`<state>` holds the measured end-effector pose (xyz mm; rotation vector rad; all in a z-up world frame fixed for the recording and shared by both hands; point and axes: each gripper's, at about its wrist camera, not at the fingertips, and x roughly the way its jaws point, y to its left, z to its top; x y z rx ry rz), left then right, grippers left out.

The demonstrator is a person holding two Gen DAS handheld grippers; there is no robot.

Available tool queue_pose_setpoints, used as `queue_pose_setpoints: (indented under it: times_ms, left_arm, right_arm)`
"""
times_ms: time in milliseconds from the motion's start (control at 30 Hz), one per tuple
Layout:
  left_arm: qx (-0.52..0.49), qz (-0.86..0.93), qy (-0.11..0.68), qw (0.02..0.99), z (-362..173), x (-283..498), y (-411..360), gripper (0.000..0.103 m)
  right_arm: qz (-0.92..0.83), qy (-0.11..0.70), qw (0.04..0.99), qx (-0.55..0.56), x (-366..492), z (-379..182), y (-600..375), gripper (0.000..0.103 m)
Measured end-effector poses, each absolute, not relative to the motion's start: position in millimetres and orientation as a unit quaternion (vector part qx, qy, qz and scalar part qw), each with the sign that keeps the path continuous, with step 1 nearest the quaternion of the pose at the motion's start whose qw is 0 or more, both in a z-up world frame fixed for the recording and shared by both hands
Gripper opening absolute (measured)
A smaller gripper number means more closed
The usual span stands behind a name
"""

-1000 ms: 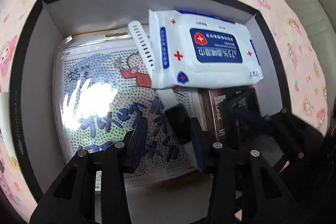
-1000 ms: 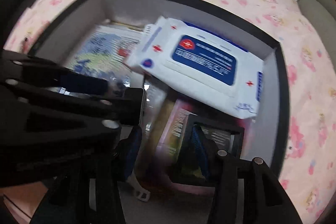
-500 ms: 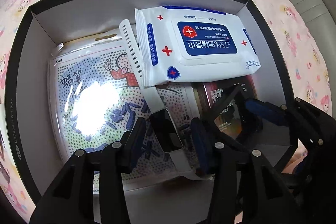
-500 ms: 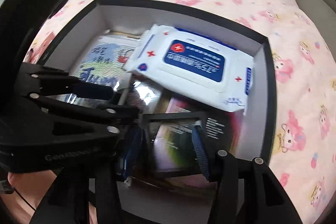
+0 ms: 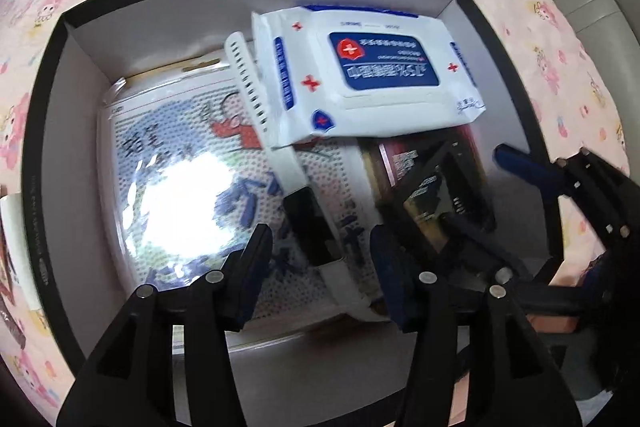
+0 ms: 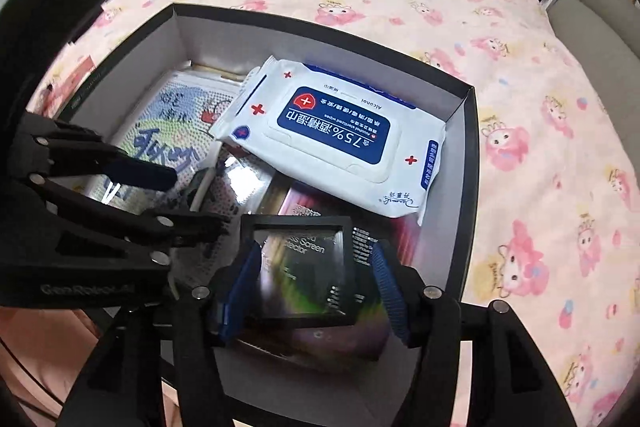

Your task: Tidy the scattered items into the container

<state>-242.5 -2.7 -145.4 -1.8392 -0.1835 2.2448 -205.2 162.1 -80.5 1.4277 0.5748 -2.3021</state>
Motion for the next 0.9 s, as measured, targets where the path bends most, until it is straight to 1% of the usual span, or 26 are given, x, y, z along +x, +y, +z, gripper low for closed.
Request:
queue_pose_setpoints:
  times_ms: [67,167,233,333,433,500,633,767,800,833,900]
  left_arm:
    - [-0.629,0.766,-0.07,0.112,-146.9,-241.5,-11.0,0.052]
    - [-0.631,0.763,-0.065,0.123,-155.2,-238.6,-11.5,0.052]
    - [-0.632,0.761,-0.048,0.137,-158.0,-235.6,-2.9,0.052]
    - [-0.63,0.764,-0.004,0.139,-161.9,-230.1,10.7,0.049]
    - [-0.628,0.769,0.025,0.114,-164.6,-228.0,10.9,0.049]
    - [-0.628,0.772,0.035,0.092,-164.9,-228.3,2.8,0.052]
    - [-0.627,0.776,0.038,0.06,-163.6,-229.1,-17.4,0.052]
    - [-0.618,0.785,0.037,0.027,-159.6,-225.4,-39.5,0.052]
    - [-0.616,0.786,0.031,0.025,-158.5,-224.7,-45.4,0.051]
    - [-0.615,0.788,0.02,0.028,-156.8,-224.8,-50.4,0.045]
    - [-0.611,0.791,-0.011,0.043,-152.4,-226.3,-59.2,0.045]
  right_arm:
    - [-0.823,0.208,0.178,0.497,-202.2,-78.8,162.4,0.053]
    - [-0.839,0.194,0.165,0.481,-207.0,-72.0,166.5,0.053]
    - [-0.84,0.164,0.177,0.486,-210.4,-71.3,169.9,0.053]
    - [-0.837,0.127,0.188,0.497,-215.5,-72.3,170.8,0.053]
    - [-0.836,0.119,0.185,0.503,-209.2,-74.5,172.4,0.053]
    - [-0.836,0.123,0.181,0.504,-208.1,-82.0,166.3,0.053]
    - [-0.835,0.143,0.174,0.503,-201.4,-91.7,159.8,0.053]
    - [-0.83,0.141,0.18,0.508,-200.1,-95.6,157.8,0.053]
    - [-0.83,0.14,0.181,0.509,-199.8,-95.8,157.9,0.053]
    - [-0.83,0.138,0.182,0.509,-199.6,-95.7,158.3,0.053]
    - [-0.831,0.128,0.185,0.509,-199.2,-94.2,159.9,0.053]
